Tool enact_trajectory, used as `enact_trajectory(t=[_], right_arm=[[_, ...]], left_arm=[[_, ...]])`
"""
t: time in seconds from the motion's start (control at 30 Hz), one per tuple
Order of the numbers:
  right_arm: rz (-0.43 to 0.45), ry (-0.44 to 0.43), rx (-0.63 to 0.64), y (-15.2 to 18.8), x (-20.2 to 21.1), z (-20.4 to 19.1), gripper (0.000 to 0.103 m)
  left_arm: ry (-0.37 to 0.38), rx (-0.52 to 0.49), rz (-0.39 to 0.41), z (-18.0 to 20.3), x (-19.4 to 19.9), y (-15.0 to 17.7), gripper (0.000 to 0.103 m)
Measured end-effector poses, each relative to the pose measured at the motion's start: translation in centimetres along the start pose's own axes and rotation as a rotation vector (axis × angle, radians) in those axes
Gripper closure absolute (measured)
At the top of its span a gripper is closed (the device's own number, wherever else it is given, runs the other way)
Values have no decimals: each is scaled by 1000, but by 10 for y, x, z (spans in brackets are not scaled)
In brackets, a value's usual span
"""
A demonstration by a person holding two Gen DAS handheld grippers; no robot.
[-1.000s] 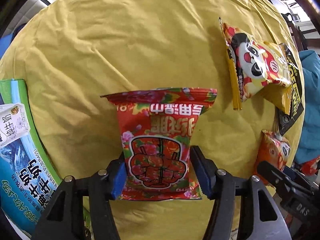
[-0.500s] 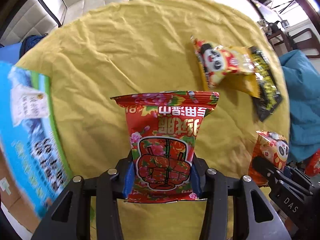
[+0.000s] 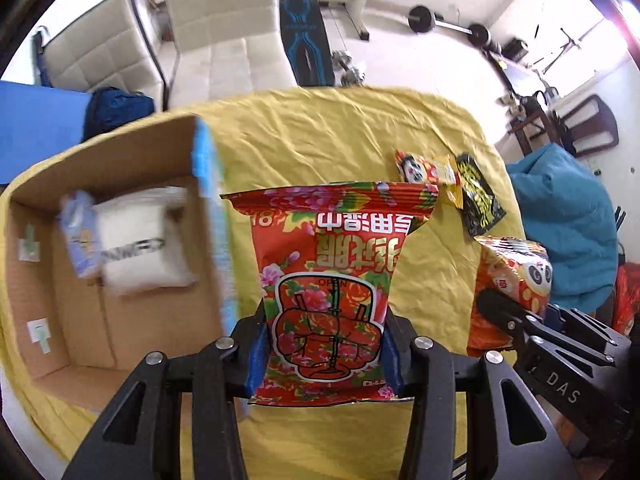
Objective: Organize soft objects
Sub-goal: 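Carry the floral bag with the left tool while the right tool carries the panda bag into the box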
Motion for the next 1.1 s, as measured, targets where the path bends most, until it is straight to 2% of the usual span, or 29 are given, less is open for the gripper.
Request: enact_trajectory(t=[0.17,0.37,0.5,0.63,0.8,0.87,1.0,1.1], right_arm=[[23,-35,64,5,5,-57,61],[28,-80,126,11,10,-127,61],[13,-103,175,18,1,-180,61],[-26,-105,225,28,-22,-228,61],[-90,-67,263,43,-73,-271,61],[-114,-36,278,50,-92,-282,61],[-162,6,274,60,-128,-288,61],[-189,30,266,66,-145,-289,61]], left_arm=[[-6,46,64,-33,27,9,61],[4,102,103,-78,52,18,61],[1,144,118,-125,72,25,61],[-55,182,105,-184,77,34,61],[-119,248,21,-257,50,39,61],[-136,279,-32,-285,26,36,61],[-200,268,-107,-321,-16,25,60],[-228,255,-152,-332,-43,14,60]])
Point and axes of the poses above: each gripper's, at about its wrist camera, not at the fingertips, and x roughly against the way its jaws point, z to its right, y to its underside, the point moved 3 cm from there along -x, roughly the way its jaws point, and after that the axes turned 3 degrees about z, right-handed, at the moved point
